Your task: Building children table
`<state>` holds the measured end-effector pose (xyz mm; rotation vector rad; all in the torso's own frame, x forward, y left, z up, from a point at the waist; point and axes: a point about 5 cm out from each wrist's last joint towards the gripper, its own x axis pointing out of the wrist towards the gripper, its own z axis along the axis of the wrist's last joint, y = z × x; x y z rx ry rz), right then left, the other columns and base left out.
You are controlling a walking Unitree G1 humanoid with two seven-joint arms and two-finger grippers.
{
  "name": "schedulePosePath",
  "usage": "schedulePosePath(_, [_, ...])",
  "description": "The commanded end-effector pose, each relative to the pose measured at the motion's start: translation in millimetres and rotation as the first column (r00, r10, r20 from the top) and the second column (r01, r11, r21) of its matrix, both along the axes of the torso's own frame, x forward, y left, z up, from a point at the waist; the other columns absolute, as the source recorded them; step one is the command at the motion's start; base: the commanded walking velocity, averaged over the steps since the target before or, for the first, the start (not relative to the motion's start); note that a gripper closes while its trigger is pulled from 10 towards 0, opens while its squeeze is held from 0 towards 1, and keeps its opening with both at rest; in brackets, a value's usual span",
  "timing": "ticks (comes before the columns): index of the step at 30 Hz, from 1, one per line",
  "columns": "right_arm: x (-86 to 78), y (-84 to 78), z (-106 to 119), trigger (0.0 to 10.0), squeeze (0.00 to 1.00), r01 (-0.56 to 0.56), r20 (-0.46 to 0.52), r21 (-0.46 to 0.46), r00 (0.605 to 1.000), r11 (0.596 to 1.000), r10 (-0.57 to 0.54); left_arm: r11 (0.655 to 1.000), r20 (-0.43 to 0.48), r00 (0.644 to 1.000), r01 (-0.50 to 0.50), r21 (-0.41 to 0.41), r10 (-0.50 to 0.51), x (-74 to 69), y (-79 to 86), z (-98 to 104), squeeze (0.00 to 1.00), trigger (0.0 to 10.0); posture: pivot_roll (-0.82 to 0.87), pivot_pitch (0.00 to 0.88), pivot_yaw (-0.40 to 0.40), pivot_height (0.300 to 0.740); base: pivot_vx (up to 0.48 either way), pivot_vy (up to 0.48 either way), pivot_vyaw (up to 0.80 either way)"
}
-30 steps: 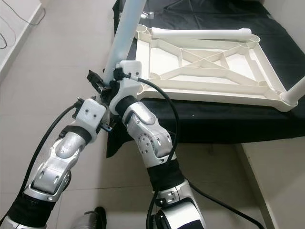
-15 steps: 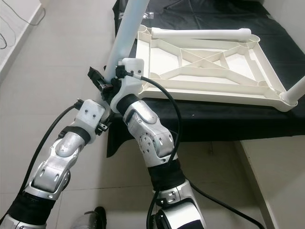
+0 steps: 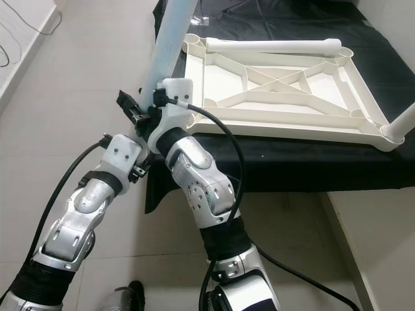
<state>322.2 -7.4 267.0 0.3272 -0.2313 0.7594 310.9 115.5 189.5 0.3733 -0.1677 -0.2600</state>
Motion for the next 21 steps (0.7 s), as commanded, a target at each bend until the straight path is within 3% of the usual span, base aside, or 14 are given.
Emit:
schedulePosePath(1, [-2.4,7.0,-11,10.0,1.00,-0.035,-0.031,0.018,0.999,0.999,0.036,1.000,0.009,1.000,0.011,-0.019,-0.011,-6.2,1.2,2,0.00,10.0,0.05,0.229,-0.029,0.740,0.000,0.000,0.00])
schedulePosePath(3, [0.1,4.9,-12,10.0,1.00,-0.039,-0.033,0.015,0.999,0.999,0.039,1.000,0.011,1.000,0.001,-0.026,0.000,-8.6,3.8,2,0.00,10.0,0.05,0.229,-0.029,0.740,0.000,0.000,0.00])
schedulePosePath(4, [2.1,3.0,-13,10.0,0.00,-0.054,-0.037,0.011,0.998,0.998,0.054,1.000,0.012,1.000,-0.004,-0.019,0.004,-10.4,6.7,2,0.00,10.0,0.05,0.232,-0.032,0.740,0.000,0.000,0.00])
schedulePosePath(8, [10.6,-5.4,-18,10.0,0.00,-0.078,-0.052,-0.007,0.996,0.997,0.077,1.000,0.003,1.000,-0.019,-0.006,0.019,-16.2,14.8,0,0.00,10.0,0.06,0.233,-0.035,0.740,0.000,0.000,0.00])
schedulePosePath(11, [16.3,-9.7,-20,10.0,0.00,-0.149,-0.084,0.024,0.985,0.989,0.150,0.996,-0.031,0.999,-0.029,-0.086,0.026,-22.0,18.5,0,0.00,10.0,0.06,0.233,-0.035,0.740,0.000,0.000,0.00])
schedulePosePath(16, [17.9,-13.6,-16,10.0,0.00,-0.213,-0.062,0.040,0.975,0.976,0.215,0.996,-0.051,0.999,-0.003,-0.091,-0.001,-30.3,19.3,-2,0.00,10.0,0.05,0.236,-0.039,0.740,0.000,0.000,0.00])
schedulePosePath(17, [20.0,-16.4,-12,10.0,0.00,-0.273,-0.049,0.038,0.960,0.961,0.274,0.993,-0.078,0.997,0.021,-0.119,-0.031,-39.1,19.0,-4,0.00,10.0,0.05,0.236,-0.039,0.740,0.000,0.000,0.00])
schedulePosePath(21, [20.6,-18.2,-13,10.0,0.00,-0.375,-0.065,0.035,0.924,0.926,0.377,0.989,-0.095,0.991,0.082,-0.123,-0.094,-50.5,17.0,-6,0.00,10.0,0.05,0.236,-0.039,0.740,0.000,0.000,0.00])
